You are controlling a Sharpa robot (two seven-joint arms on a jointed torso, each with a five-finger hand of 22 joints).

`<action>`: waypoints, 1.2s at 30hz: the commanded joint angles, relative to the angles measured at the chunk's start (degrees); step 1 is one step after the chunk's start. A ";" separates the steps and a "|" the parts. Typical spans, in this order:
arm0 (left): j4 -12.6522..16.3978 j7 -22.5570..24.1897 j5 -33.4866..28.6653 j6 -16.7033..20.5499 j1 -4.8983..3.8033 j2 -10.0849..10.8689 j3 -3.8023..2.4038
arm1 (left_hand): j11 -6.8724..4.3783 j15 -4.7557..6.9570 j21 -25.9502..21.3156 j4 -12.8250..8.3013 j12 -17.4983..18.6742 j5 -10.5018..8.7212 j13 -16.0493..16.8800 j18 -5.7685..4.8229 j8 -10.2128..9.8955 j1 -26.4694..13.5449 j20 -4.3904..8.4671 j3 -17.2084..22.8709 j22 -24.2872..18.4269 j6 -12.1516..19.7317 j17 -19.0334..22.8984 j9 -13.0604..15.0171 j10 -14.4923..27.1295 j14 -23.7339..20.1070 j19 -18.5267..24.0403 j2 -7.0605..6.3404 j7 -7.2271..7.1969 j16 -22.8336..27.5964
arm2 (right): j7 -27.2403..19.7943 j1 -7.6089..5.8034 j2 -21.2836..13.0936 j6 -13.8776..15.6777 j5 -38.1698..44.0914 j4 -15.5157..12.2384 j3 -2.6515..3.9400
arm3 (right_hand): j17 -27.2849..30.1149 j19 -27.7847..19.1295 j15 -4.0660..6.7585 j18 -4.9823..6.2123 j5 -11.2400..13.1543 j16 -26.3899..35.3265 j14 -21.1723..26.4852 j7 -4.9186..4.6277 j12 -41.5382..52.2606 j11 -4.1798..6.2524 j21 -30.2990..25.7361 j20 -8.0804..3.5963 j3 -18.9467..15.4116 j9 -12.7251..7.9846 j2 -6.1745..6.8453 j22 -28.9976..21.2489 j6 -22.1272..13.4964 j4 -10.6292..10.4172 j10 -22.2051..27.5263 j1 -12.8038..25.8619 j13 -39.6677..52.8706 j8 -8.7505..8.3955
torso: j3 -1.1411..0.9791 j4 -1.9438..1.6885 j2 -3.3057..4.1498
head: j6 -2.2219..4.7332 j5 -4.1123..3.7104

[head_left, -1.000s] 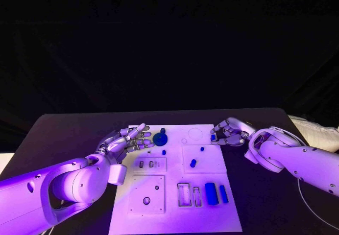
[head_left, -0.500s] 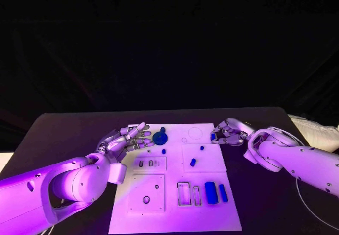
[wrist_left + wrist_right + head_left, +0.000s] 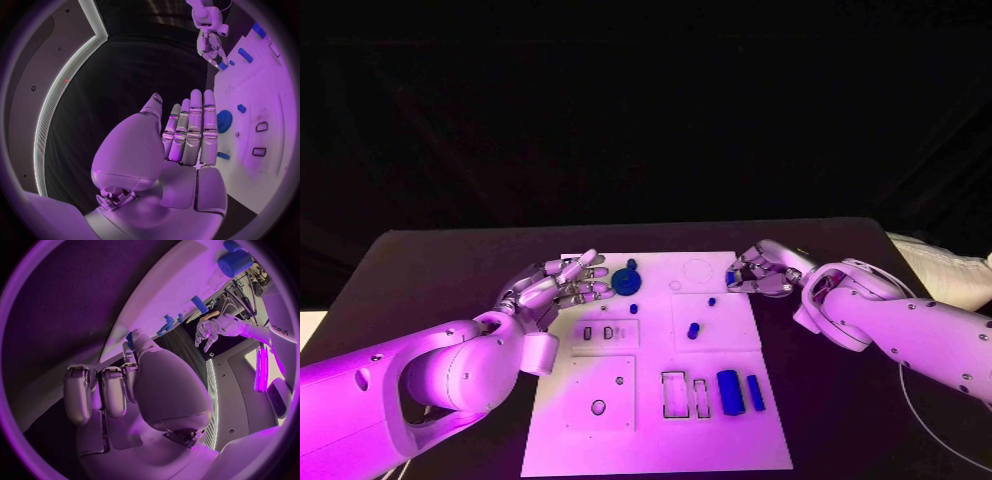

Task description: Assemble the parts on the task board

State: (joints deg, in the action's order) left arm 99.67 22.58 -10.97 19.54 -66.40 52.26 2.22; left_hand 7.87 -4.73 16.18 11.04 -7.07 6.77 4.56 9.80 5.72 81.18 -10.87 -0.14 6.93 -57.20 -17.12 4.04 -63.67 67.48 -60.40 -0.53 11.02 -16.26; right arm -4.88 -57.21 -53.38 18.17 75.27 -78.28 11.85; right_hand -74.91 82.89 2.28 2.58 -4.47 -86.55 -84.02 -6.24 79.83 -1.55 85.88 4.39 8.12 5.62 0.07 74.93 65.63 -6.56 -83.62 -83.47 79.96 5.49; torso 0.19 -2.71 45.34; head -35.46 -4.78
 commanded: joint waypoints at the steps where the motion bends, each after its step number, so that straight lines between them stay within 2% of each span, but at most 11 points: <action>1: 0.11 0.17 0.32 -1.08 -0.02 -0.06 -0.03 | 0.17 -0.11 -0.21 -0.36 0.35 0.10 -0.11 0.65 -0.32 0.13 -0.27 -0.08 -0.09 0.22 -0.08 -0.05 0.34 -0.46 -0.16 0.53 0.33 -0.18 | 2.34 0.05 0.11 4.78 0.76 -1.12 0.02 | -8.61 -0.05 0.64 -0.26 -0.85 -0.28 -4.63 1.09 0.17 0.88 0.14 -0.50 0.44 0.39 -1.01 5.38 1.56 0.04 -2.40 0.33 3.21 0.38 | 0.02 -0.03 -0.10 | 0.13 -0.13; 4: 0.01 0.18 0.32 -1.01 -0.02 0.00 -0.03 | 0.17 -0.11 -0.21 -0.36 0.35 0.10 -0.11 0.65 -0.32 0.13 -0.27 -0.08 -0.09 0.22 -0.08 -0.05 0.34 -0.46 -0.16 0.53 0.33 -0.18 | 5.16 0.04 0.12 6.67 1.06 -2.70 0.03 | -8.47 -0.12 0.76 -0.23 -1.03 -0.20 -4.60 1.23 0.06 1.00 0.10 -0.63 0.65 0.43 -1.17 5.29 1.76 0.03 -2.38 0.52 3.15 0.42 | 0.05 -0.03 -0.12 | 0.15 0.04; 5: -0.09 0.16 0.32 -1.00 -0.02 0.02 -0.03 | 0.20 -0.12 -0.22 -0.37 0.37 0.10 -0.12 0.65 -0.35 0.13 -0.27 -0.10 -0.10 0.25 -0.10 -0.05 0.38 -0.48 -0.16 0.54 0.37 -0.18 | 7.87 0.00 0.12 6.88 1.33 -3.86 0.03 | -8.30 -0.28 0.84 -0.18 -1.13 -0.11 -4.56 1.33 -0.12 1.10 0.01 -0.72 0.86 0.45 -1.19 5.07 1.83 0.24 -2.31 0.39 3.03 0.43 | 0.06 -0.04 -0.12 | 0.27 0.15; 9: -0.05 0.13 0.32 -1.24 -0.03 0.18 -0.04 | 0.26 -0.17 -0.26 -0.61 0.47 0.12 -0.16 0.64 -0.45 0.41 -0.30 -0.06 -0.13 0.37 -0.21 -0.07 0.51 -0.59 -0.14 0.63 0.43 -0.17 | 12.99 -0.14 0.40 6.54 2.01 -7.17 0.04 | -7.83 -0.59 0.88 -0.09 -0.78 0.14 -4.46 1.31 -0.66 1.15 -0.17 -0.81 0.99 0.42 -1.13 4.66 1.74 0.30 -2.08 0.56 2.69 0.32 | 0.22 -0.17 -0.44 | -0.05 0.18; 13: -0.32 0.14 0.32 -1.50 -0.03 0.19 -0.04 | 0.27 -0.18 -0.28 -0.73 0.50 0.14 -0.18 0.64 -0.49 0.56 -0.31 -0.01 -0.14 0.40 -0.26 -0.08 0.54 -0.64 -0.12 0.72 0.43 -0.17 | 16.28 -0.20 1.57 5.99 2.46 -10.37 0.04 | -7.68 -0.70 0.90 -0.05 -0.67 0.22 -4.43 1.29 -0.80 1.14 -0.24 -0.86 1.04 0.40 -1.10 4.51 1.69 0.23 -2.02 0.85 2.62 0.24 | 0.38 -0.36 -0.75 | -0.26 0.70; 18: -1.24 0.27 0.42 -2.11 -0.03 0.19 -0.04 | 0.26 -0.19 -0.29 -0.82 0.52 0.15 -0.19 0.64 -0.52 0.68 -0.31 0.03 -0.15 0.41 -0.30 -0.08 0.56 -0.68 -0.12 0.79 0.43 -0.17 | 19.84 -0.21 4.25 4.95 4.26 -13.82 -0.01 | -7.48 -0.92 0.93 0.01 -1.18 0.34 -4.39 1.28 -1.02 1.15 -0.38 -0.93 1.43 0.34 -1.08 4.21 1.51 0.52 -1.90 0.82 2.51 0.05 | 0.66 -0.81 -1.23 | -1.04 1.34; 21: -1.81 0.48 0.52 -2.26 -0.04 0.29 -0.04 | 0.28 -0.19 -0.32 -0.98 0.56 0.16 -0.21 0.64 -0.56 0.86 -0.32 0.07 -0.16 0.45 -0.36 -0.08 0.60 -0.73 -0.10 0.83 0.42 -0.17 | 21.56 -0.16 5.56 4.46 6.60 -15.29 -0.08 | -7.52 -0.93 0.95 0.02 -1.34 0.33 -4.40 1.30 -1.01 1.17 -0.40 -0.96 1.71 0.35 -1.10 4.19 1.53 0.79 -1.90 0.66 2.53 0.02 | 0.89 -1.28 -1.41 | -1.58 1.77; 26: -2.61 0.76 0.60 -2.41 -0.04 0.59 -0.04 | 0.28 -0.19 -0.32 -0.99 0.56 0.16 -0.21 0.64 -0.56 0.87 -0.32 0.08 -0.16 0.45 -0.37 -0.08 0.61 -0.74 -0.10 0.84 0.42 -0.17 | 23.74 0.04 7.77 3.22 10.78 -16.95 -0.66 | -7.52 -0.93 0.95 0.02 -1.34 0.33 -4.40 1.30 -1.04 1.18 -0.40 -0.97 1.78 0.35 -1.04 4.20 1.57 0.89 -1.89 0.63 2.52 0.02 | 1.32 -1.79 -1.80 | -2.24 2.38; 30: -3.06 0.96 0.62 -2.46 -0.05 0.87 -0.04 | 0.27 -0.19 -0.33 -1.07 0.57 0.16 -0.21 0.64 -0.57 0.96 -0.32 0.10 -0.16 0.45 -0.40 -0.08 0.61 -0.76 -0.10 0.86 0.40 -0.17 | 24.97 0.34 9.94 1.77 13.99 -17.10 -1.72 | -7.45 -0.97 0.96 0.03 -1.23 0.37 -4.39 1.30 -1.10 1.17 -0.43 -0.99 1.81 0.38 -0.95 4.14 1.69 0.92 -1.87 0.79 2.49 0.06 | 1.52 -1.90 -1.91 | -2.62 2.83; 32: -3.20 1.03 0.62 -2.48 -0.07 0.91 -0.05 | 0.24 -0.18 -0.33 -1.12 0.56 0.17 -0.21 0.64 -0.56 1.04 -0.32 0.14 -0.17 0.41 -0.43 -0.07 0.58 -0.77 -0.09 0.93 0.35 -0.18 | 25.46 0.60 10.74 1.22 15.03 -16.96 -2.16 | -7.38 -0.99 0.96 0.03 -1.21 0.41 -4.38 1.31 -1.18 1.18 -0.44 -0.99 1.83 0.39 -0.94 4.11 1.72 0.94 -1.83 0.82 2.44 0.08 | 1.51 -1.90 -1.82 | -2.41 3.21; 36: -3.33 1.07 0.63 -2.50 -0.08 0.89 -0.05 | 0.22 -0.17 -0.34 -1.15 0.55 0.17 -0.21 0.65 -0.55 1.08 -0.32 0.16 -0.17 0.38 -0.44 -0.06 0.55 -0.77 -0.10 0.97 0.32 -0.18 | 26.07 1.12 12.02 0.48 16.26 -16.53 -2.71 | -7.37 -1.02 0.96 0.05 -1.19 0.41 -4.38 1.31 -1.25 1.17 -0.46 -1.00 1.85 0.39 -0.94 4.06 1.75 0.93 -1.80 0.87 2.39 0.08 | 1.51 -1.80 -1.82 | -2.71 3.49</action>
State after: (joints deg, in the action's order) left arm 96.32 22.76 -10.74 18.45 -66.41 53.22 2.21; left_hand 8.08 -4.73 16.18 10.17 -6.82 6.77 4.40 9.79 5.49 82.02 -10.87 0.09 6.84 -56.99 -17.52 4.04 -63.47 67.07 -60.40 0.30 11.23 -16.26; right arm 18.87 -56.23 -41.64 20.97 87.56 -94.95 9.17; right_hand -74.94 82.16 2.67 2.59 -5.67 -86.31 -84.02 -6.21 78.94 -1.02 85.66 3.49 9.51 5.64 -0.65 74.90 65.60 -5.60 -83.64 -82.70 80.26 5.21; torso 1.65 -4.55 43.53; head -38.03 -1.53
